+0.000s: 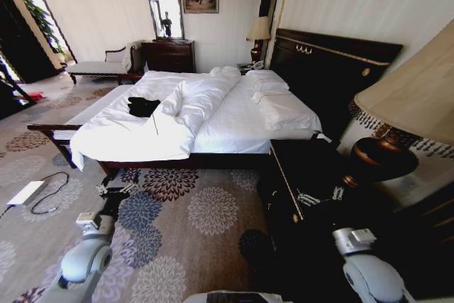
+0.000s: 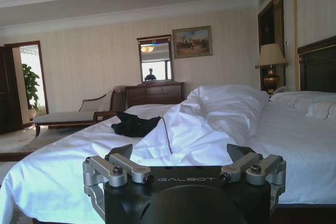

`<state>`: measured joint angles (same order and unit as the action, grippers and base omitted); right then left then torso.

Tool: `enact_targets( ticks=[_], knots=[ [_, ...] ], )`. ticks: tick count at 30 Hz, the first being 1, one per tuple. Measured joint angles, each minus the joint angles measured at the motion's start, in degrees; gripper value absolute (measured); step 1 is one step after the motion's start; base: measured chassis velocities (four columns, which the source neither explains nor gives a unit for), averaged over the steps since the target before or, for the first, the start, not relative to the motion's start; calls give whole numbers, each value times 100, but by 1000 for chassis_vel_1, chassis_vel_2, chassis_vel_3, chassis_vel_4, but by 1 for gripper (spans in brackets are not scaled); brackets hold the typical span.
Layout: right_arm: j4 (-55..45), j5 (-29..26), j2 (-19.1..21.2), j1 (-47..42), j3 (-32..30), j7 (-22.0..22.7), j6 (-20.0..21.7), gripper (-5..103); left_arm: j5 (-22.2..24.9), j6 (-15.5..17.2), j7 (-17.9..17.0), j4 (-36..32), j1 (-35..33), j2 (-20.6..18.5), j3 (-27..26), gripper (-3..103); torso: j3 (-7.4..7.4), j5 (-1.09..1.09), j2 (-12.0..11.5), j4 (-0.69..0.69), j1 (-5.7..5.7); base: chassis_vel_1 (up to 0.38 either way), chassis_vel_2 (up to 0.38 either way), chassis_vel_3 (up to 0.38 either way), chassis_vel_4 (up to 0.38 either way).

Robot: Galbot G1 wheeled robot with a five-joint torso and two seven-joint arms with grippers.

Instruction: Fold the clothes on the bed.

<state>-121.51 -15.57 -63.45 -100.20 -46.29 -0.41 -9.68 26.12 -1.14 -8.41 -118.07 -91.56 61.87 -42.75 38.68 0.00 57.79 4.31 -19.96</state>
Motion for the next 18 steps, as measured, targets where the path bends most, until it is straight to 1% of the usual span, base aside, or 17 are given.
enact_targets(
  ticks=[7, 10, 18],
  knots=[
    [6, -85, 6, 61, 8, 1, -2, 100, 7, -219, 79, -175, 52, -131, 22, 100, 0, 1, 0, 0, 0, 0, 0, 0, 0],
    [6, -106, 19, 69, 8, 1, -2, 100, 19, -231, 84, -203, 67, -140, 21, 100, 0, 0, 0, 0, 0, 0, 0, 0, 0],
    [22, -147, 51, 82, -7, 2, 0, 100, 40, -232, 84, -242, 85, -140, 31, 100, 0, 0, 0, 0, 0, -56, 55, 39, -74]
  ],
)
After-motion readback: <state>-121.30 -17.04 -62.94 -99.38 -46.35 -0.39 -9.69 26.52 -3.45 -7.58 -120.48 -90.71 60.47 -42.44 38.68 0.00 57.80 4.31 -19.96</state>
